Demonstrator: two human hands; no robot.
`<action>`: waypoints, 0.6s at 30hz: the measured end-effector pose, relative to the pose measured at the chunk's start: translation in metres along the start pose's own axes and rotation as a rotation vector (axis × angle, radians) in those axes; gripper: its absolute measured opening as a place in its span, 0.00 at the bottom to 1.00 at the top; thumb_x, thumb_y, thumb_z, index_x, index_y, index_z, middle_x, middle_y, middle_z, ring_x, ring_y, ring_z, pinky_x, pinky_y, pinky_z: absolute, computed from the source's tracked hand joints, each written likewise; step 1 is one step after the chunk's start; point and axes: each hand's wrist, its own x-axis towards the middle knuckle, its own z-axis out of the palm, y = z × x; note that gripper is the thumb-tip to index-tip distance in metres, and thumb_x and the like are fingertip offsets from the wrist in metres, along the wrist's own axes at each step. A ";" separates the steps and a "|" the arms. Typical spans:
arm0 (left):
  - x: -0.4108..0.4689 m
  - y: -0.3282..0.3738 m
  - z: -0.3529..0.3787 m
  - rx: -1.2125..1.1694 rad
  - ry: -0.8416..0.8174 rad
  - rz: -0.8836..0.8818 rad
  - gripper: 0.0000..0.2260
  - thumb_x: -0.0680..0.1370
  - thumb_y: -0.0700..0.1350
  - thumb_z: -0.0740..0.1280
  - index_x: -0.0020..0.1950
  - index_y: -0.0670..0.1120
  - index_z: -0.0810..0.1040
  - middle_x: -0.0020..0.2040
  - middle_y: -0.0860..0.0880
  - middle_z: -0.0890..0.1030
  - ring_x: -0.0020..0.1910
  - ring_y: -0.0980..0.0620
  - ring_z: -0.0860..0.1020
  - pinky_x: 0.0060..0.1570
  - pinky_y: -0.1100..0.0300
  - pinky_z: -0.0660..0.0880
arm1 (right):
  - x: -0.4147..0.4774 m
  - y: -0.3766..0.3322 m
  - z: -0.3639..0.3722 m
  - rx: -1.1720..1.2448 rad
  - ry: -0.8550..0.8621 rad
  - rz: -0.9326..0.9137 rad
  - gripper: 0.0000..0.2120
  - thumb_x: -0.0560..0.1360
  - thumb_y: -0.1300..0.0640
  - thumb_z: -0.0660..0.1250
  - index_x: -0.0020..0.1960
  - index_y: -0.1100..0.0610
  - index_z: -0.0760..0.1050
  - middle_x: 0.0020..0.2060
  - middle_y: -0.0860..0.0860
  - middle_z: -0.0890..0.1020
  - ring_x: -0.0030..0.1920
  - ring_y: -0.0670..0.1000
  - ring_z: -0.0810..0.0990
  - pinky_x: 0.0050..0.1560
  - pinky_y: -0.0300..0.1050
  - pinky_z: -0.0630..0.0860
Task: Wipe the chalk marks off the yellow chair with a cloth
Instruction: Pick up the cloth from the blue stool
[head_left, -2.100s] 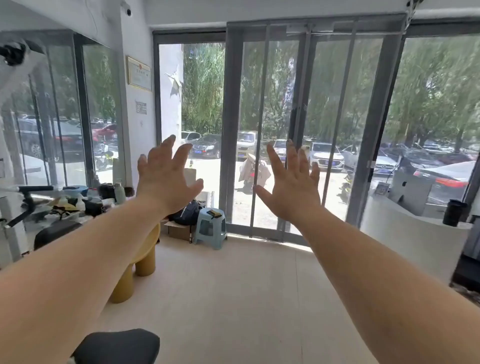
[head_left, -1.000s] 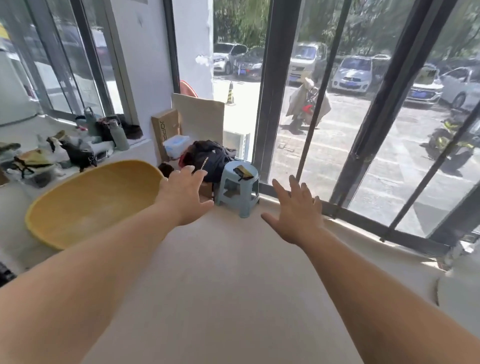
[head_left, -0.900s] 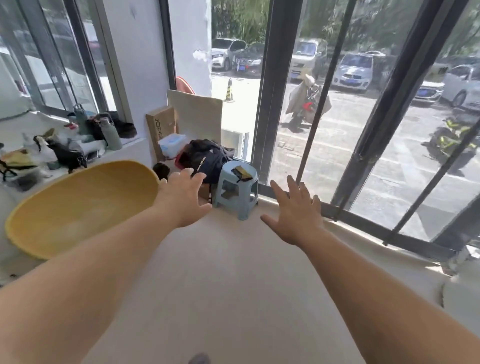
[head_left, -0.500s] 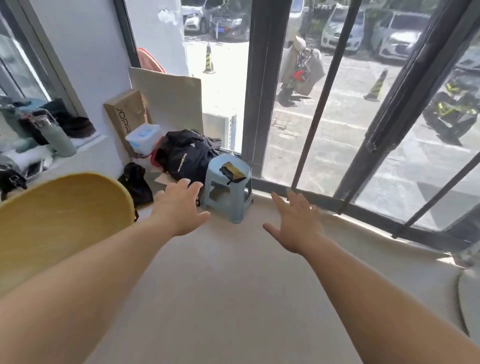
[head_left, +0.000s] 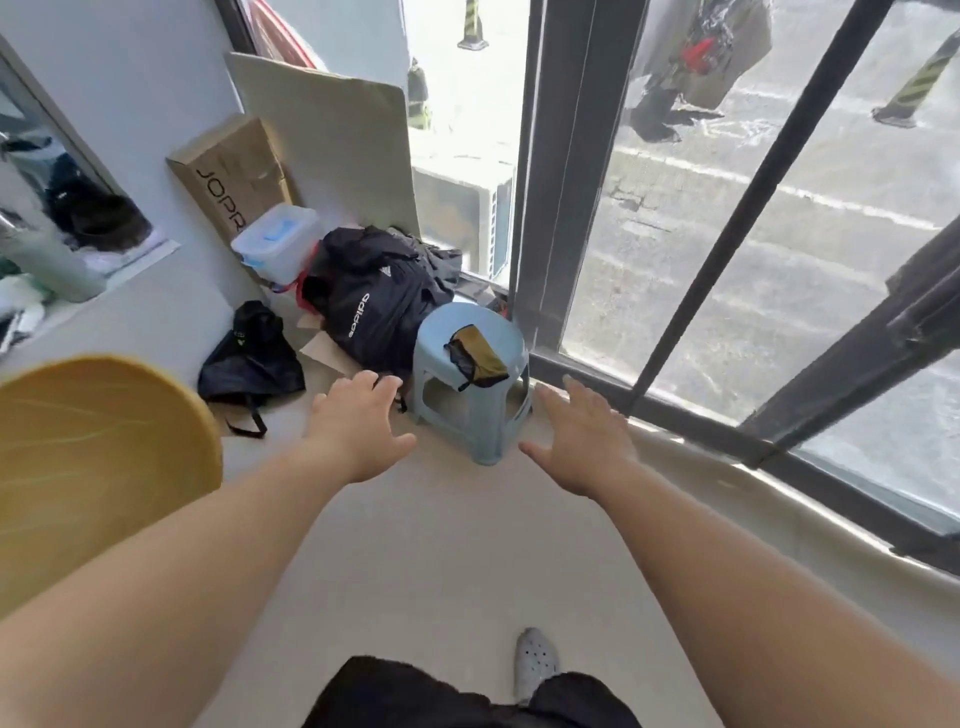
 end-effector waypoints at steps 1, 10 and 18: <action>0.019 0.002 -0.001 -0.001 -0.017 -0.012 0.34 0.73 0.65 0.64 0.76 0.52 0.63 0.70 0.49 0.70 0.67 0.43 0.70 0.64 0.45 0.70 | 0.023 0.005 -0.005 -0.014 -0.023 -0.011 0.38 0.78 0.33 0.60 0.82 0.44 0.50 0.82 0.53 0.50 0.81 0.58 0.52 0.77 0.63 0.57; 0.214 -0.012 0.026 -0.089 -0.138 -0.097 0.33 0.74 0.65 0.64 0.75 0.52 0.63 0.71 0.49 0.70 0.67 0.44 0.70 0.61 0.46 0.70 | 0.239 0.013 -0.017 -0.103 -0.165 -0.067 0.37 0.79 0.33 0.58 0.82 0.44 0.48 0.82 0.55 0.51 0.81 0.60 0.52 0.77 0.64 0.57; 0.393 -0.046 0.098 -0.072 -0.398 -0.040 0.34 0.76 0.64 0.62 0.78 0.53 0.58 0.76 0.47 0.63 0.72 0.43 0.65 0.68 0.45 0.65 | 0.416 0.009 0.029 -0.101 -0.349 -0.006 0.36 0.79 0.34 0.58 0.81 0.45 0.52 0.80 0.54 0.56 0.79 0.58 0.56 0.74 0.60 0.62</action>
